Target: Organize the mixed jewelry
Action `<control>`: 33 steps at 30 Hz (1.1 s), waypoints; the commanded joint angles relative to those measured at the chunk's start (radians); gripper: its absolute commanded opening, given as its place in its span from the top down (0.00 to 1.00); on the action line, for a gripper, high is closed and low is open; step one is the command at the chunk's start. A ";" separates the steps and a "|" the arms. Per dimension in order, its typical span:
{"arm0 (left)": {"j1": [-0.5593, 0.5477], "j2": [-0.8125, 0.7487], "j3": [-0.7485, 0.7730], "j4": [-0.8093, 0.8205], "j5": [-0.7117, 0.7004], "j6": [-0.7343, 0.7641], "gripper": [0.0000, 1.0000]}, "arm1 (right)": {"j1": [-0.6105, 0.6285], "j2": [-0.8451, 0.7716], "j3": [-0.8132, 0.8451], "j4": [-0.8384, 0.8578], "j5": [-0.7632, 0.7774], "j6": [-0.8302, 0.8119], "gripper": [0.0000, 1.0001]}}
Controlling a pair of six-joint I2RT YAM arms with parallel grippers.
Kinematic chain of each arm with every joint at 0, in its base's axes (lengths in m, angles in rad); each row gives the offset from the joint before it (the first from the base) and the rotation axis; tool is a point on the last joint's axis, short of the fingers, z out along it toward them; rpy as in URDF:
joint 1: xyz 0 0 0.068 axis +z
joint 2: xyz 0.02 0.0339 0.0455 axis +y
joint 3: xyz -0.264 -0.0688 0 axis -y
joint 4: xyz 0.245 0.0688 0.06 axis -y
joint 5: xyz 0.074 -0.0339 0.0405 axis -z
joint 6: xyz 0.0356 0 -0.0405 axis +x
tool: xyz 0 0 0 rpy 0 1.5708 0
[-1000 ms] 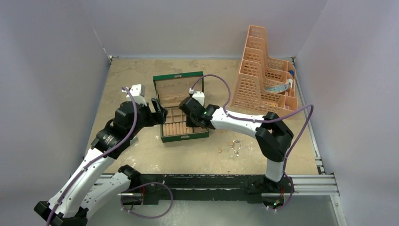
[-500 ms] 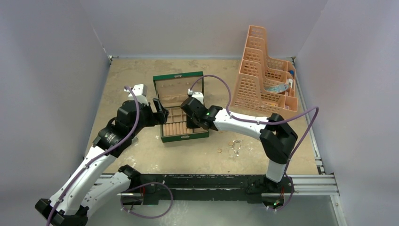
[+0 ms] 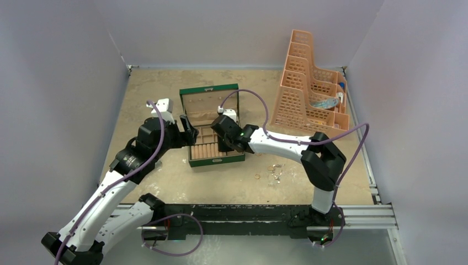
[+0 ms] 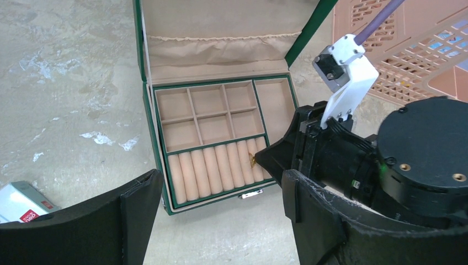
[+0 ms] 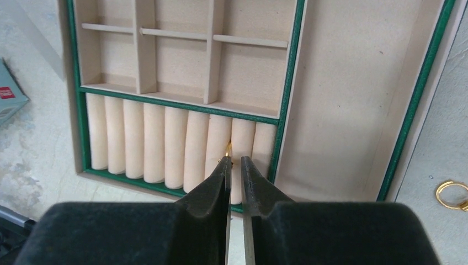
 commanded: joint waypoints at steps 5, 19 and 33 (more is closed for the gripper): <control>0.001 -0.002 0.000 0.033 0.005 0.011 0.21 | 0.002 0.022 0.007 0.009 -0.001 -0.009 0.89; 0.002 0.000 0.000 0.037 0.021 -0.001 0.21 | 0.000 -0.194 -0.015 -0.023 0.140 0.085 0.77; 0.001 0.012 -0.006 0.069 0.127 -0.048 0.19 | -0.023 -0.428 -0.448 -0.333 0.156 0.496 0.71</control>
